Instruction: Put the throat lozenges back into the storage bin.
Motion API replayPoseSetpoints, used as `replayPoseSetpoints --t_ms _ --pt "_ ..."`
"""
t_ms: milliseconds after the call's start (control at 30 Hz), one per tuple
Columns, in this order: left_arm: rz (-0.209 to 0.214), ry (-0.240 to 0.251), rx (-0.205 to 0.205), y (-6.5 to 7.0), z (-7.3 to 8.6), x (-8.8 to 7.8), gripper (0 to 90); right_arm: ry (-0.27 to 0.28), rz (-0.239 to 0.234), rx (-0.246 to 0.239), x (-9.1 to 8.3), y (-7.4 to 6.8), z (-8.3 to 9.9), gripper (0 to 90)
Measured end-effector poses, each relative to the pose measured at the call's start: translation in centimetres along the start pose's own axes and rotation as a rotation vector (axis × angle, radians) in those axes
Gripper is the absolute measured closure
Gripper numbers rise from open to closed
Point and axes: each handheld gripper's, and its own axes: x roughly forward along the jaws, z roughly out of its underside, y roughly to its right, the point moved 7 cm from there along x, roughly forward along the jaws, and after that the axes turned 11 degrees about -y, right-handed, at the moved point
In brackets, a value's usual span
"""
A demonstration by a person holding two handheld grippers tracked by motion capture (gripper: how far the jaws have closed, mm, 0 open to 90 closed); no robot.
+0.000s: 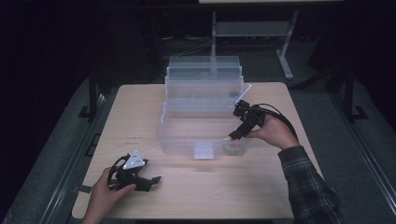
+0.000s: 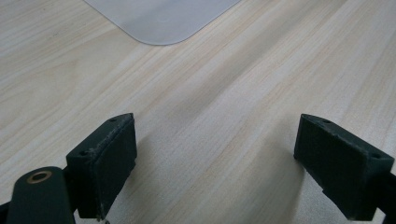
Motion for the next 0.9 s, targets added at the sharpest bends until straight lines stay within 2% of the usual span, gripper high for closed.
replayPoseSetpoints --t_ms 433,633,900 --pt "-0.001 0.002 -0.001 0.0 0.0 0.0 12.2 0.033 0.016 0.003 -2.0 -0.1 1.0 18.2" --pt "-0.001 0.002 -0.001 0.0 0.0 0.0 12.2 0.038 0.027 0.014 -2.6 0.2 2.0 18.2" --pt "-0.001 0.001 0.001 0.0 0.0 0.0 12.2 0.058 0.019 0.048 -2.9 0.7 3.6 18.1"
